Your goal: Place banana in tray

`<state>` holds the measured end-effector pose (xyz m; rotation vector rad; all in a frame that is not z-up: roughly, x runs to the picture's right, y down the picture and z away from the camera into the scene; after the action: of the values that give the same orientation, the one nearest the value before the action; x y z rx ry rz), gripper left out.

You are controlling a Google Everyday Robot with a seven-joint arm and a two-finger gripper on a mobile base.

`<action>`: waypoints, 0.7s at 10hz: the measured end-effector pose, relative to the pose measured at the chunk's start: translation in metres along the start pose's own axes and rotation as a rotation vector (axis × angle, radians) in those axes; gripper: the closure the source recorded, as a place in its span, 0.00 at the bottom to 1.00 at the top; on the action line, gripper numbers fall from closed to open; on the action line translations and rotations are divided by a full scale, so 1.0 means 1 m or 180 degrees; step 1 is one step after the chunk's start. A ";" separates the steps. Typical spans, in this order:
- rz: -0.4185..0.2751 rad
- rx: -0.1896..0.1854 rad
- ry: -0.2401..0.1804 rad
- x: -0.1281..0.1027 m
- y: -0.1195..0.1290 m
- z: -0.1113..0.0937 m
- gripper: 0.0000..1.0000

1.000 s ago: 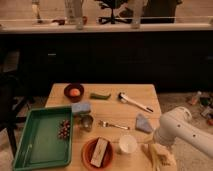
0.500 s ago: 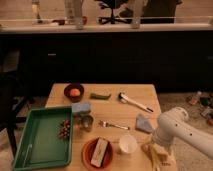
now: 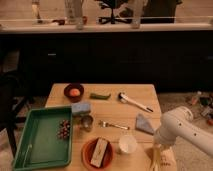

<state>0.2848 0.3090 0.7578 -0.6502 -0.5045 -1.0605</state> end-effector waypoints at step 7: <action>-0.0003 -0.0241 0.0020 0.003 -0.014 -0.044 1.00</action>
<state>0.2757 0.2719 0.7321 -0.7131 -0.4609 -1.0864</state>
